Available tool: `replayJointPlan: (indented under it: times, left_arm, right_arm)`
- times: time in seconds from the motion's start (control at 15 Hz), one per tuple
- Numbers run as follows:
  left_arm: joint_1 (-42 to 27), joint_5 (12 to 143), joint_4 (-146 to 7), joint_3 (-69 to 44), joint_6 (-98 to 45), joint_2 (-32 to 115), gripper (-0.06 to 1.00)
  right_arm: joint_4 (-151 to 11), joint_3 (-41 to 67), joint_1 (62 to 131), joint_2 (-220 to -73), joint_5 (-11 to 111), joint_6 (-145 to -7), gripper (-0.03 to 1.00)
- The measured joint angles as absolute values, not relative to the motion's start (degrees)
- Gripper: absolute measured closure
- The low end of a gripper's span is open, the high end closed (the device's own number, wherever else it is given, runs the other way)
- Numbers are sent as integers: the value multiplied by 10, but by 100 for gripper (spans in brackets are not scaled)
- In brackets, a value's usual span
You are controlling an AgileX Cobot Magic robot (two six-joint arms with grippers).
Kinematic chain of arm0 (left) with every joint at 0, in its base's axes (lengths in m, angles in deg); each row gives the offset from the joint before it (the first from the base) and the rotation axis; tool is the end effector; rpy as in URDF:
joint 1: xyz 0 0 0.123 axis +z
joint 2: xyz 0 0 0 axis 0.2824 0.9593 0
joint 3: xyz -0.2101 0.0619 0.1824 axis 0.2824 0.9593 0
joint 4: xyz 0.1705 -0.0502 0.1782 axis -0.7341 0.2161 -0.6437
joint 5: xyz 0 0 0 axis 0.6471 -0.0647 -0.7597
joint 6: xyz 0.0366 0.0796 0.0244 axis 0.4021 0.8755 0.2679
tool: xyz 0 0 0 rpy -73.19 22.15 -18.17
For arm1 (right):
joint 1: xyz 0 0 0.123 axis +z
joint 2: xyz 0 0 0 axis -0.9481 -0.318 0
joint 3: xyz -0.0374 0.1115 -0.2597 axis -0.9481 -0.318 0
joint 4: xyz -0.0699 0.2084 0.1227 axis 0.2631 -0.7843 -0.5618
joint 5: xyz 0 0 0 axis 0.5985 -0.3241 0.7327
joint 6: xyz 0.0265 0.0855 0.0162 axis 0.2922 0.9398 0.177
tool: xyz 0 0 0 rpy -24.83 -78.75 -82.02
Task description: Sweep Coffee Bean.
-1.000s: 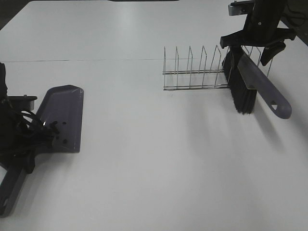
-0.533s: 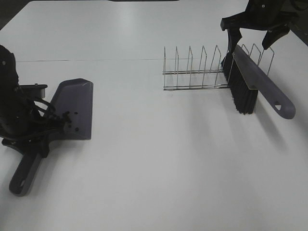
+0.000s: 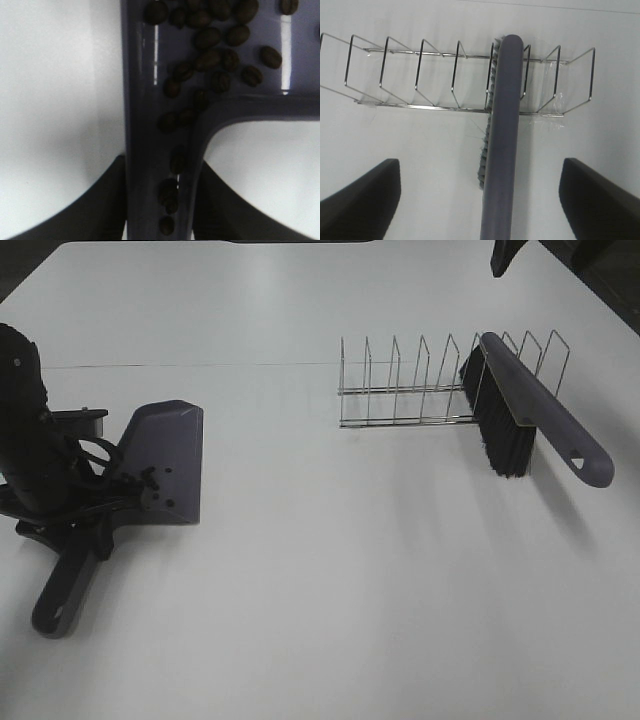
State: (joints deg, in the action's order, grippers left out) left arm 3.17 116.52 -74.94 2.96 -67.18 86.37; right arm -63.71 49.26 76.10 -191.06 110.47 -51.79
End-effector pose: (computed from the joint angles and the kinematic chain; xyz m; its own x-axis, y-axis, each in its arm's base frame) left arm 0.3346 -0.0876 0.0870 -0.9986 0.0191 0.0486 0.0148 0.9961 -0.0875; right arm 0.4493 0.0386 0.3118 -0.9119 -0.0466 -0.4078 -0.0652 0.9974 0.0318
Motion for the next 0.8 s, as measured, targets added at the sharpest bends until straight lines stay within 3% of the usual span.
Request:
replayJointPlan:
  times: [0.13,0.27,0.53,0.8]
  left_arm:
    - [29,1174,-735,27,-672,864,35]
    - [29,1199,-750,26,-672,863,22]
    - [35,1242,-804,39,-670,831,19]
    - [106,1265,-820,40,-655,753,19]
  right_arm:
    - [-637,431,761,-1867,1105,-529,21]
    - [-637,361,761,-1823,1104,-536,21]
    - [-636,186,761,-1700,1104,-550,21]
    - [-636,48,761,-1583,1091,-560,21]
